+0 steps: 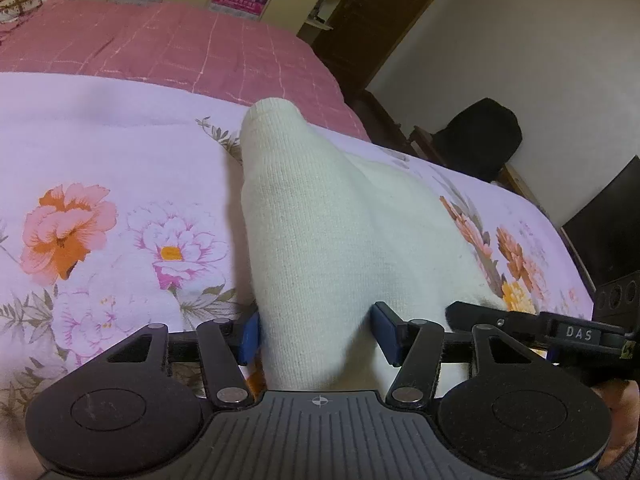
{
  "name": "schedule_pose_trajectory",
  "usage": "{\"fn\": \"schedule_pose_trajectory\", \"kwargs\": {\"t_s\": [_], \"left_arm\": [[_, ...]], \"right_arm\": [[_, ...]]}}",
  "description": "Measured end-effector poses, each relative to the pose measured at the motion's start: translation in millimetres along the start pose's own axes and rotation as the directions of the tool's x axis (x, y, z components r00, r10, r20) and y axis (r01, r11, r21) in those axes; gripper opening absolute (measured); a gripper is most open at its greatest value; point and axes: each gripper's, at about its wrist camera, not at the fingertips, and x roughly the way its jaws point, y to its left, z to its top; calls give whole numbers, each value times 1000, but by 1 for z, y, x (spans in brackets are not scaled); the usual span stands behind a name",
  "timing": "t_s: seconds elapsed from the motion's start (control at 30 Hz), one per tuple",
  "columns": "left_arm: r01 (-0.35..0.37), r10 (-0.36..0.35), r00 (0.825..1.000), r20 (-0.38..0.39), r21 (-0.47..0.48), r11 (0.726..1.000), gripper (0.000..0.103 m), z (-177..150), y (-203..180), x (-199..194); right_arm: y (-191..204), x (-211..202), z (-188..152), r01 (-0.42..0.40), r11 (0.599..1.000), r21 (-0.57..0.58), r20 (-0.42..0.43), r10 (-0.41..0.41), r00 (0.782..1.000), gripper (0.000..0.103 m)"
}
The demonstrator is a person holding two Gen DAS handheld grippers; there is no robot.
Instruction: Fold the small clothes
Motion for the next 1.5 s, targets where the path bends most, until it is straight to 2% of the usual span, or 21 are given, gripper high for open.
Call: {"fn": "schedule_pose_trajectory", "kwargs": {"t_s": [0.1,0.17,0.37,0.5,0.63,0.67,0.73,0.93,1.0,1.23,1.5], "left_arm": [[1,-1,1000,0,0,1000,57,-1,1,0],[4,-4,1000,0,0,1000,57,-1,1,0],[8,-8,1000,2,4,1000,57,-1,3,1],[3,-3,1000,4,10,1000,57,-1,1,1],[-10,9,1000,8,29,1000,57,-1,-2,1],[-13,13,1000,10,39,999,53,-2,-4,1],[15,-15,1000,7,41,999,39,-2,-6,1],[-20,18,1000,23,96,995,32,0,-20,-4],[-27,23,999,34,115,993,31,1,-28,-10],[-30,18,997,71,169,985,31,2,-44,-50],[-86,68,992,105,172,981,31,-17,-22,-126]], "right_arm": [[-3,1,0,-24,999,31,9,24,1000,59],[-4,1,0,-32,999,40,11,32,999,59],[-5,0,-1,-36,998,50,20,35,999,57],[-1,1,0,-7,1000,20,14,6,1000,51],[1,1,0,7,1000,10,11,-8,1000,49],[3,2,0,13,1000,5,12,-13,1000,48],[7,3,-1,34,999,-19,12,-34,999,46],[38,4,-2,157,976,-148,36,-153,988,32],[46,2,-2,180,969,-168,48,-175,983,28],[76,-18,-5,207,951,-230,82,-193,978,27],[140,-29,-32,180,939,-292,109,-155,982,27]]}}
